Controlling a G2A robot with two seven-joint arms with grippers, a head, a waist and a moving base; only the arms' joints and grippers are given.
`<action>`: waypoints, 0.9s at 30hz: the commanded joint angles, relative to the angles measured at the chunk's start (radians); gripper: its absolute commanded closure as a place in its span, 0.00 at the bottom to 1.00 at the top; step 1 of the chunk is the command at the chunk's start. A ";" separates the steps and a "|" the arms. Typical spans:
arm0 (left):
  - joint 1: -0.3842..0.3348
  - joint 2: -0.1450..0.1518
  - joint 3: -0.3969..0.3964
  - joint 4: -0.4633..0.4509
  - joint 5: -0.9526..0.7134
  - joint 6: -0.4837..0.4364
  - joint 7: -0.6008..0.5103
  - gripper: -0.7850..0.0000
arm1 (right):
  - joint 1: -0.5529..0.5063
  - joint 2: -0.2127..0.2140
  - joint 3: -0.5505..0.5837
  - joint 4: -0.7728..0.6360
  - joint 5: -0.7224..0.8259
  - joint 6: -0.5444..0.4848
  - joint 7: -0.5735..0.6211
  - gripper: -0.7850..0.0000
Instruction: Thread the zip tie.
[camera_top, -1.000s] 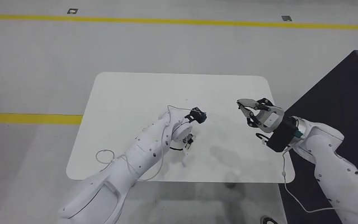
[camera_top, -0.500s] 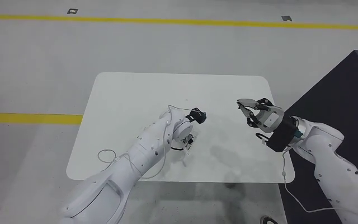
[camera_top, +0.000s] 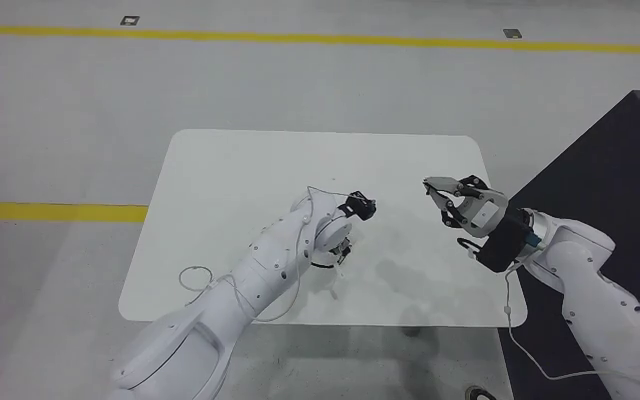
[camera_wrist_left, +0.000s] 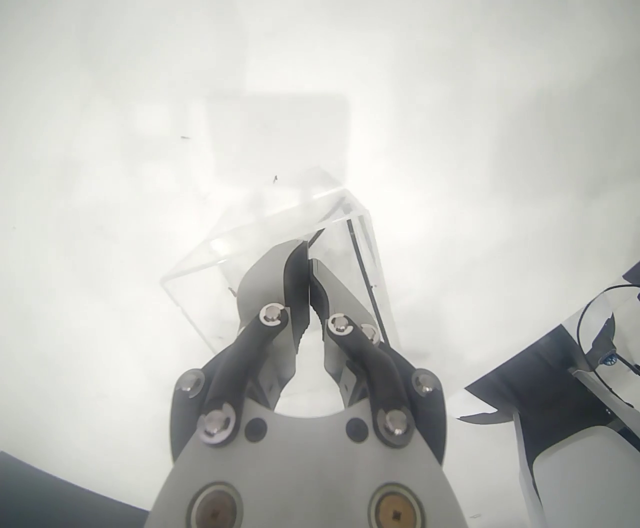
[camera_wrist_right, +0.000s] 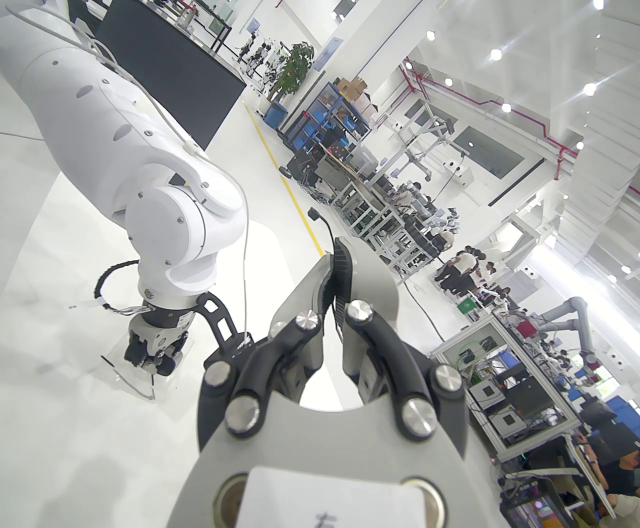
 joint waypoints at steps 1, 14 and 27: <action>0.013 0.011 -0.016 -0.042 0.012 0.009 -0.016 1.00 | 0.000 0.000 0.000 0.000 0.000 0.000 0.000 1.00; 0.079 0.050 -0.070 -0.113 0.109 0.029 -0.063 0.89 | 0.000 0.000 0.000 0.000 0.000 0.000 0.000 1.00; 0.059 0.026 -0.056 -0.055 0.105 0.007 -0.042 0.82 | 0.000 0.000 0.000 0.000 0.000 0.000 0.000 1.00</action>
